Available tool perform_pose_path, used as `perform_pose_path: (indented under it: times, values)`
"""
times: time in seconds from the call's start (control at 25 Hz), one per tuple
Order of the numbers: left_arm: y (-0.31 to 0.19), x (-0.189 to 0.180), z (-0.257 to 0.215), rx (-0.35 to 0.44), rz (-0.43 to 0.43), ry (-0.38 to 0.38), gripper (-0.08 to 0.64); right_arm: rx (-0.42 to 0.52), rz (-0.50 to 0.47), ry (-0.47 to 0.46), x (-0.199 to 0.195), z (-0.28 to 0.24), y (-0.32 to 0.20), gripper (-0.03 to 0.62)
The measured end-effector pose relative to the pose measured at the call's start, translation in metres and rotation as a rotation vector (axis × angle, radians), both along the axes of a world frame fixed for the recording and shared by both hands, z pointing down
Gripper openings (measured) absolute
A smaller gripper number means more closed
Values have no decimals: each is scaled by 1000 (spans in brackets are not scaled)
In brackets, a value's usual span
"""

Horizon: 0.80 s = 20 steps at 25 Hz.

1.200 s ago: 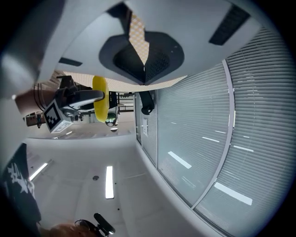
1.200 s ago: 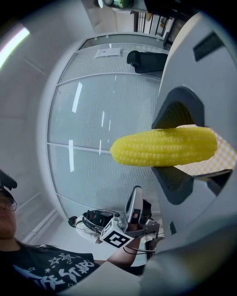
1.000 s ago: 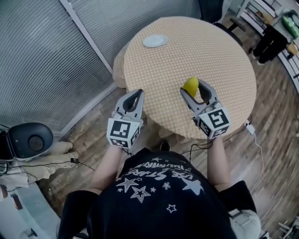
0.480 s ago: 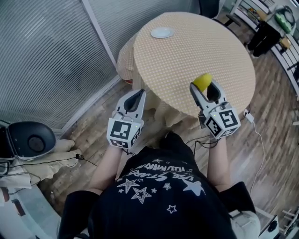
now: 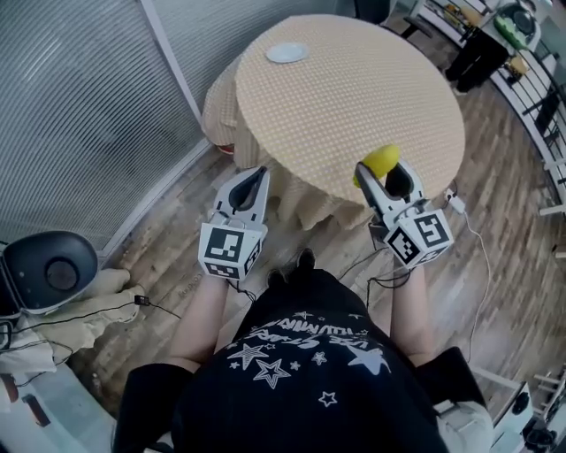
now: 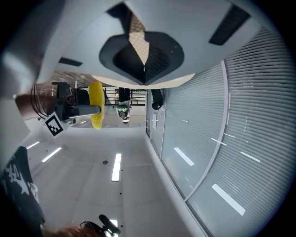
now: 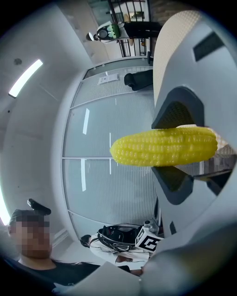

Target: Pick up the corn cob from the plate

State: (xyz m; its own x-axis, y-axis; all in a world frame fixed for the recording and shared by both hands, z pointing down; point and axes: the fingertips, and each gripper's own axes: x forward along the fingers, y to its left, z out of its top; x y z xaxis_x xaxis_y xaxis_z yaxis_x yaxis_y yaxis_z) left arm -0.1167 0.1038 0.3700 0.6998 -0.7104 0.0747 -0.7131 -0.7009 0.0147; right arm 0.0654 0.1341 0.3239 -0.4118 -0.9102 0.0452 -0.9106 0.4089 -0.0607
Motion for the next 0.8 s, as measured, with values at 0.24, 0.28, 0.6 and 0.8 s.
perform_pose_path:
  times: [0.24, 0.28, 0.6, 0.8]
  values:
    - [10, 13, 6, -8, -22, -7, 6, 11, -19, -5, 11, 1, 15, 253]
    - [12, 18, 5, -8, -28, -6, 6, 9, -24, -8, 15, 2, 18, 253]
    - [52, 89, -16, 21, -70, -1, 6, -17, -82, -12, 78, 7, 63, 253]
    - [79, 115, -18, -7, -99, 0, 6, -49, -98, -32, 112, 10, 75, 253]
